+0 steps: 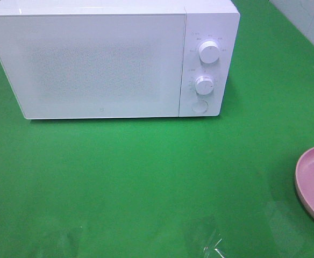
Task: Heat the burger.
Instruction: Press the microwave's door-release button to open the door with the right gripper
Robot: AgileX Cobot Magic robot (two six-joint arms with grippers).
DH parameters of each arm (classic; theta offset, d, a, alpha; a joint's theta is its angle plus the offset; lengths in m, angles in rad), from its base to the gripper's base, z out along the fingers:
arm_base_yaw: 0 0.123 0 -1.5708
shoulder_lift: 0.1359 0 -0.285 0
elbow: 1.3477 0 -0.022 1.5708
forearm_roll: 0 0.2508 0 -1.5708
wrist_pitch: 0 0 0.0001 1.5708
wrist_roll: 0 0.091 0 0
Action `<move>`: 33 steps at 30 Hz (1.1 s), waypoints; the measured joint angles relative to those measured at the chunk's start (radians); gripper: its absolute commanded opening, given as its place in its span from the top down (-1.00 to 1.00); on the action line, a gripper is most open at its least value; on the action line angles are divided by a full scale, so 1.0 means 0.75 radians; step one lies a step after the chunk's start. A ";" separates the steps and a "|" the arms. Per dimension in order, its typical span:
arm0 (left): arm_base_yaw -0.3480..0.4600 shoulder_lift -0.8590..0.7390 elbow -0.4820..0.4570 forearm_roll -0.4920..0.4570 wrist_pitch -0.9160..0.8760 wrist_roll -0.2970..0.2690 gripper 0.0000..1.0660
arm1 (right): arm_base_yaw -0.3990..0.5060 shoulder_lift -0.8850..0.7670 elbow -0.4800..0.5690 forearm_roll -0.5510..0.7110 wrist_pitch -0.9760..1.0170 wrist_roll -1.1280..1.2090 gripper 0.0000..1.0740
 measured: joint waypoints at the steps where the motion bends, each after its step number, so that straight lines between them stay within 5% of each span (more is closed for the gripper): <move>1: 0.000 0.000 0.000 0.000 0.000 0.000 -0.88 | 0.000 0.032 0.039 0.000 -0.077 0.000 -0.32; 14: 0.000 0.000 0.000 0.000 0.000 0.000 -0.88 | 0.000 0.192 0.311 0.048 -0.685 -0.029 -0.32; 27: 0.000 0.000 0.000 0.000 0.000 0.000 -0.88 | 0.003 0.405 0.392 0.207 -1.061 -0.191 -0.32; 33: 0.000 0.000 0.000 0.000 0.000 0.000 -0.88 | 0.151 0.515 0.408 0.383 -1.225 -0.353 -0.32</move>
